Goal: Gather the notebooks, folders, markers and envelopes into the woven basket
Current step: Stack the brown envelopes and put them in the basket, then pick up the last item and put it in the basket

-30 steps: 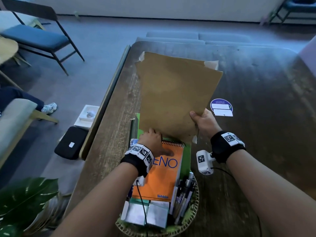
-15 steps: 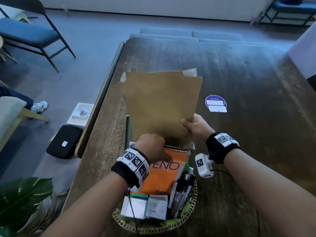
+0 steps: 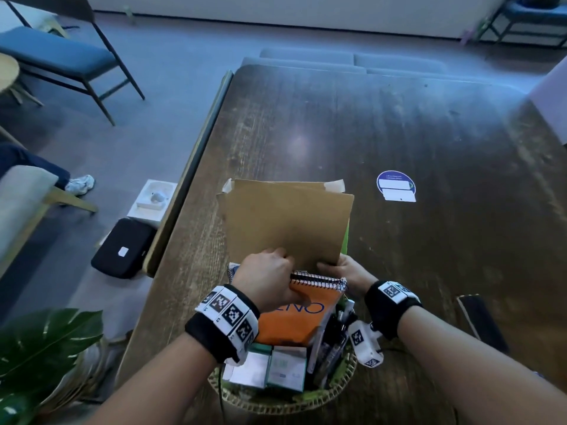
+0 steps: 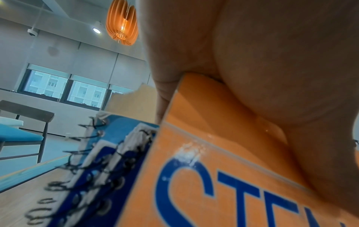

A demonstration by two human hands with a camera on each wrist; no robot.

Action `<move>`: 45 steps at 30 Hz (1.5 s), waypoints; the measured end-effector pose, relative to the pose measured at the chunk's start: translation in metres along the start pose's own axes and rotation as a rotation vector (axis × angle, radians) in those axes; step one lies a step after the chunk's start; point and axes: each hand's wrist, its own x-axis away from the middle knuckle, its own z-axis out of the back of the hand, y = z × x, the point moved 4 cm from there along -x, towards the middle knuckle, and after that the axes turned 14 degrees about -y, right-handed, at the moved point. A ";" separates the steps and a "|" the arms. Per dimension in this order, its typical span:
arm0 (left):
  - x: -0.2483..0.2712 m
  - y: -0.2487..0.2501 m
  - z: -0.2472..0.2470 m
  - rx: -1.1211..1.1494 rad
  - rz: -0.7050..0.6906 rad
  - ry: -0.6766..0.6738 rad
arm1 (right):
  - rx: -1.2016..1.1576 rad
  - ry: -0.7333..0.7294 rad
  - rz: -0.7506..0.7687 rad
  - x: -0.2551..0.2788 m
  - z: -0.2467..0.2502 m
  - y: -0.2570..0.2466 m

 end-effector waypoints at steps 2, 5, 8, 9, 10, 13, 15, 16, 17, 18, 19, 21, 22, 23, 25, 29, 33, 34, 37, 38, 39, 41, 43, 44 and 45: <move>-0.002 -0.001 0.000 0.005 -0.002 -0.009 | 0.035 0.039 0.008 0.002 -0.004 -0.005; -0.003 -0.002 -0.002 -0.003 0.000 -0.033 | 0.169 -0.002 -0.032 0.012 -0.015 0.004; -0.004 -0.006 -0.004 0.017 0.008 -0.017 | 0.228 -0.003 -0.086 0.023 -0.018 0.017; -0.005 -0.008 -0.004 0.017 0.007 -0.007 | 0.243 -0.014 -0.089 0.023 -0.017 0.017; -0.005 -0.009 -0.004 0.016 0.006 -0.002 | 0.230 -0.014 -0.097 0.023 -0.016 0.017; -0.008 -0.009 -0.004 0.007 -0.002 0.005 | 0.286 0.003 -0.121 0.020 -0.015 0.011; -0.010 -0.010 -0.005 0.001 0.001 0.009 | 0.359 -0.002 -0.147 0.002 -0.005 0.029; -0.012 -0.011 -0.005 -0.001 0.004 0.011 | 0.442 -0.018 -0.201 -0.013 0.007 0.051; -0.014 -0.012 -0.005 -0.001 0.006 0.013 | 0.506 -0.030 -0.243 -0.046 0.038 0.101; -0.017 -0.013 -0.005 0.000 0.009 0.010 | 0.543 -0.049 -0.254 -0.060 0.050 0.119; -0.020 -0.015 -0.004 0.002 0.012 0.002 | 0.552 -0.057 -0.272 -0.077 0.061 0.136; -0.029 -0.020 -0.002 0.017 0.022 -0.021 | 0.544 -0.039 -0.307 -0.088 0.076 0.141; -0.034 -0.023 -0.002 0.025 0.023 -0.026 | 0.585 -0.049 -0.319 -0.082 0.075 0.131; -0.038 -0.026 -0.002 0.025 0.020 -0.022 | 0.625 -0.057 -0.330 -0.076 0.067 0.121; -0.046 -0.030 -0.005 0.004 0.005 -0.004 | 0.694 -0.094 -0.286 -0.039 0.019 0.053; -0.054 -0.038 -0.010 -0.029 0.004 0.049 | 0.797 0.133 -0.367 0.018 0.000 -0.019; -0.062 -0.042 -0.013 -0.065 0.054 0.074 | 0.834 0.230 -0.395 0.025 -0.001 -0.033; -0.064 -0.044 -0.013 -0.066 0.068 0.074 | 0.855 0.231 -0.410 0.024 -0.005 -0.033; -0.070 -0.044 -0.013 -0.098 0.112 0.051 | 1.003 0.248 -0.491 0.019 -0.013 -0.034; -0.071 -0.043 -0.012 -0.118 0.123 0.042 | 1.034 0.243 -0.511 0.017 -0.013 -0.033; -0.072 -0.042 -0.010 -0.136 0.132 0.040 | 1.051 0.242 -0.524 0.015 -0.013 -0.033; -0.071 -0.037 -0.007 -0.153 0.142 0.060 | 1.047 0.244 -0.509 0.017 -0.014 -0.037; -0.067 -0.030 -0.006 -0.142 0.119 0.115 | 1.030 0.264 -0.471 0.026 -0.015 -0.041; -0.064 -0.026 -0.006 -0.128 0.095 0.150 | 1.014 0.267 -0.453 0.032 -0.017 -0.043; -0.061 -0.019 -0.007 -0.112 0.057 0.193 | 0.997 0.274 -0.436 0.039 -0.017 -0.044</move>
